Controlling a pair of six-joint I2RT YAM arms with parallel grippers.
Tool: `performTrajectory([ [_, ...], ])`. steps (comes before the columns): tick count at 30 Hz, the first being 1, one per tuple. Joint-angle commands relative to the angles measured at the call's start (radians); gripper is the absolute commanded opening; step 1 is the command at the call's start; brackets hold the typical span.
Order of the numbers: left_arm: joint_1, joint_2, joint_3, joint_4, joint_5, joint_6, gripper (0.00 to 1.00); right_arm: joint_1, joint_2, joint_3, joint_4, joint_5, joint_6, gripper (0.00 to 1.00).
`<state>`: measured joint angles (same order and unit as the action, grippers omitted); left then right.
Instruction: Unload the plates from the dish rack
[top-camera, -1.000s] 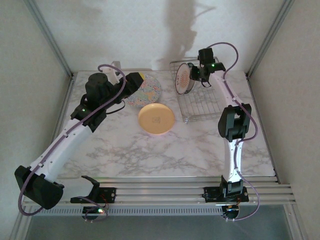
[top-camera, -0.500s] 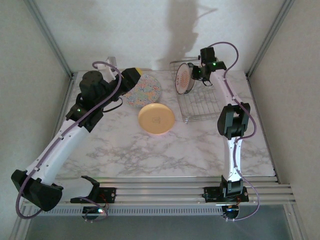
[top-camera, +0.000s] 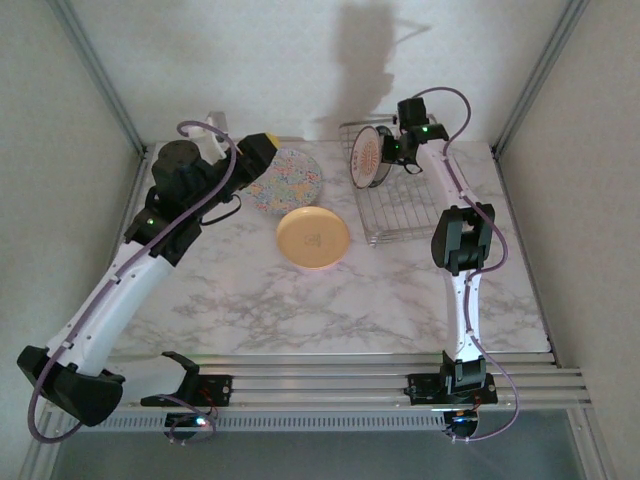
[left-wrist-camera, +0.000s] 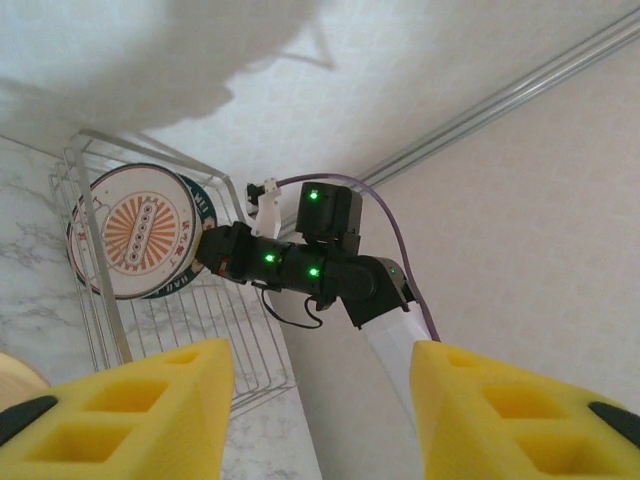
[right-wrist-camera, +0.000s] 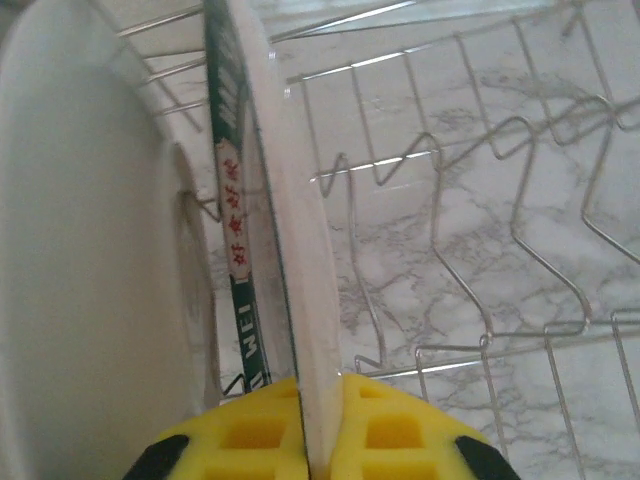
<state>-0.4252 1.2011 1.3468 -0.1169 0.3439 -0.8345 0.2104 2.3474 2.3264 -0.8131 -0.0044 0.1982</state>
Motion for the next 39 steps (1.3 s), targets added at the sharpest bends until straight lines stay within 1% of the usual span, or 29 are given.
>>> performTrajectory([
  [1, -0.008, -0.027, 0.007, -0.004, -0.012, 0.007, 0.49, -0.003, 0.009, 0.047, 0.002, -0.035, -0.01, 0.0],
  [7, -0.007, -0.027, 0.004, -0.006, -0.008, 0.008, 0.5, 0.005, -0.01, 0.045, 0.012, -0.024, -0.006, 0.0],
  [13, -0.007, -0.024, -0.001, 0.003, -0.008, 0.008, 0.5, 0.026, -0.042, 0.06, 0.015, 0.056, 0.013, 0.0],
  [16, -0.008, -0.021, -0.005, 0.004, -0.01, 0.005, 0.5, 0.049, -0.069, 0.072, 0.012, 0.137, 0.014, 0.0],
  [19, -0.007, -0.019, -0.011, 0.006, -0.013, 0.003, 0.49, 0.081, -0.109, 0.078, 0.003, 0.276, 0.006, 0.0],
  [22, -0.007, -0.014, -0.018, 0.015, -0.009, -0.003, 0.49, 0.098, -0.139, 0.09, -0.023, 0.365, -0.006, 0.0],
  [33, -0.007, -0.001, -0.025, 0.059, 0.009, -0.017, 0.49, 0.101, -0.279, 0.11, -0.088, 0.514, -0.033, 0.0],
  [39, -0.009, 0.021, -0.013, 0.072, 0.03, -0.025, 0.49, 0.102, -0.39, 0.084, -0.096, 0.601, -0.059, 0.0],
])
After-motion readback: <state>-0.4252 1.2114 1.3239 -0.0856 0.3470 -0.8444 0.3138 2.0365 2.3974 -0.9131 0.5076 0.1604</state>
